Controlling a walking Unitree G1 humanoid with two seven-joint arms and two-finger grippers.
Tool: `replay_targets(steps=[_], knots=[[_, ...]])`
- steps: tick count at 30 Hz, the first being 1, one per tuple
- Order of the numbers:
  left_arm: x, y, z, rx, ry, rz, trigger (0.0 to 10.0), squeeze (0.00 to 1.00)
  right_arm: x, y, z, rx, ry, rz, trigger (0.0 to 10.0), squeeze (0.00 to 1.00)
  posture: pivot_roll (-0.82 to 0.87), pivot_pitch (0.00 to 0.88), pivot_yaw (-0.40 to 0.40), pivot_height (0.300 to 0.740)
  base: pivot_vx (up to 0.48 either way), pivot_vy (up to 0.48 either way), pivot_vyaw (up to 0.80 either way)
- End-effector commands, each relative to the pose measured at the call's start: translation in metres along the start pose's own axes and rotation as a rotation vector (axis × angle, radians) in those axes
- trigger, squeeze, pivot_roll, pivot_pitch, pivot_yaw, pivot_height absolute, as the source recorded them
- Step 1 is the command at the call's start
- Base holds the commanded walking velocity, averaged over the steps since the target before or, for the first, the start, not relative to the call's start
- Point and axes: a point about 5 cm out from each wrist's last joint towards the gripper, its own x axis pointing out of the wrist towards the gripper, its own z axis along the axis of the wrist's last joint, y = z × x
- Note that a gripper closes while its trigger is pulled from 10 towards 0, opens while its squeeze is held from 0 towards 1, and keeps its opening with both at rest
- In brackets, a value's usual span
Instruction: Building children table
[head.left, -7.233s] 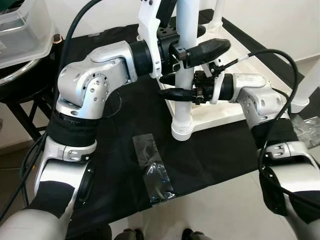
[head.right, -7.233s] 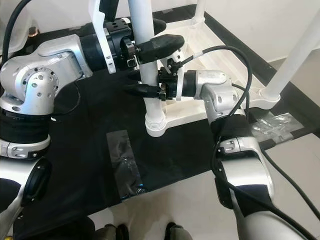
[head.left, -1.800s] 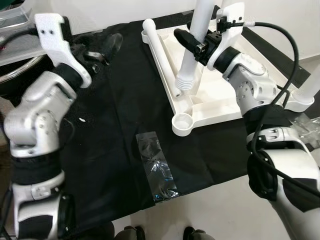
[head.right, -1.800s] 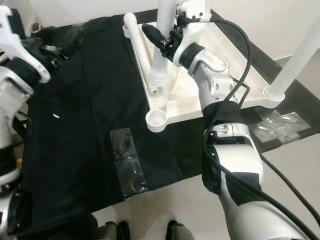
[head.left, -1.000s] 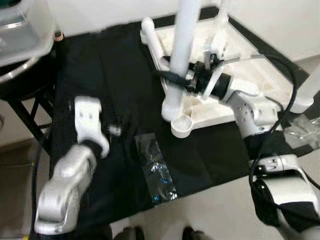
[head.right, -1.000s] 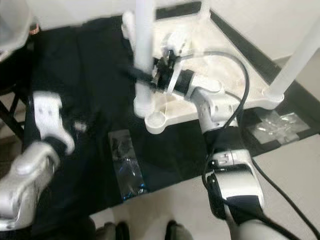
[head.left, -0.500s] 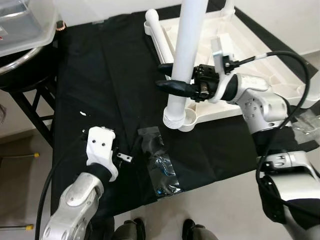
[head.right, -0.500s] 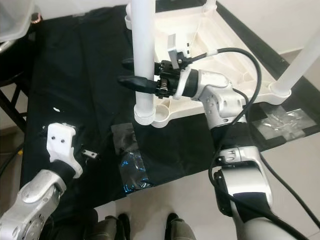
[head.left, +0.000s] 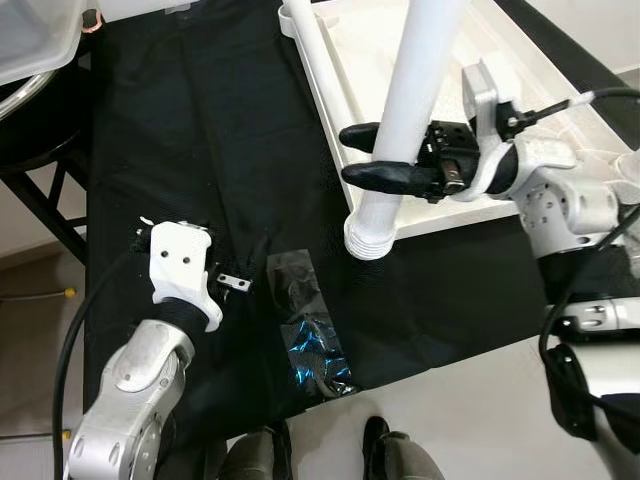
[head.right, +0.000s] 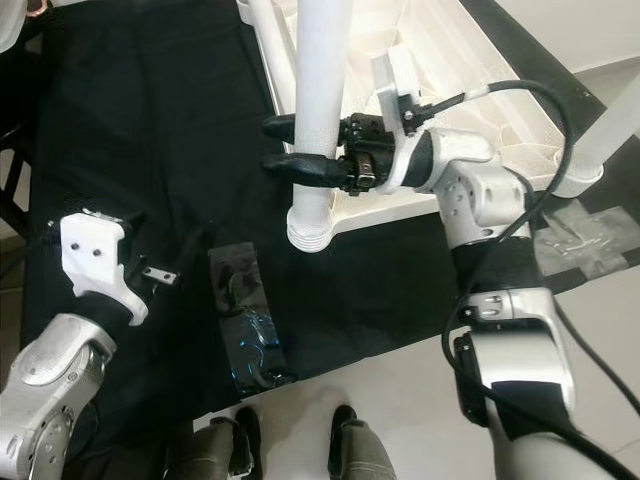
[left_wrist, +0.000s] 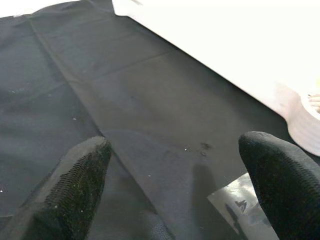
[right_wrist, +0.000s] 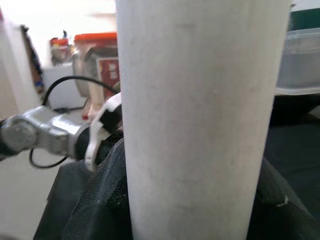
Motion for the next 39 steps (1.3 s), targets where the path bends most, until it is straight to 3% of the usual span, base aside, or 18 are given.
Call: replay_targets(steps=[1,6,11,20,22,32,39], knots=[[-0.003,0.002,-0.001,0.015,0.014,0.014,10.0,0.00,0.004,0.003,-0.004,-0.008,0.058,0.042,10.0,0.00,0.08,0.424,0.035,0.740,0.000,0.000,0.00],[-0.003,0.000,0.002,0.010,0.007,0.014,10.0,0.00,0.011,-0.009,-0.008,-0.065,0.110,-0.035,10.0,0.00,0.08,0.421,0.033,0.740,0.000,0.000,0.00],[-0.002,-0.003,0.004,0.003,0.005,0.010,10.0,0.00,0.022,-0.017,-0.013,-0.049,0.092,-0.100,10.0,0.00,0.08,0.422,0.032,0.740,0.000,0.000,0.00],[0.001,-0.006,0.006,-0.001,0.003,0.005,10.0,0.00,0.036,-0.012,-0.016,-0.009,0.040,-0.031,10.0,0.00,0.08,0.422,0.029,0.740,0.000,0.000,0.00],[0.002,-0.006,0.006,-0.003,0.002,0.007,10.0,0.00,0.039,-0.006,-0.019,0.010,0.041,0.035,10.0,0.00,0.08,0.422,0.025,0.740,0.000,0.000,0.00],[0.002,-0.006,0.006,-0.007,0.000,0.014,10.0,0.00,0.036,0.004,-0.024,0.041,0.083,0.116,10.0,0.00,0.08,0.420,0.022,0.740,0.000,0.000,0.00],[0.002,-0.006,0.007,-0.009,-0.001,0.015,10.0,0.00,0.034,-0.012,-0.026,-0.009,0.123,-0.032,10.0,0.00,0.07,0.421,0.021,0.740,0.000,0.000,0.00]])
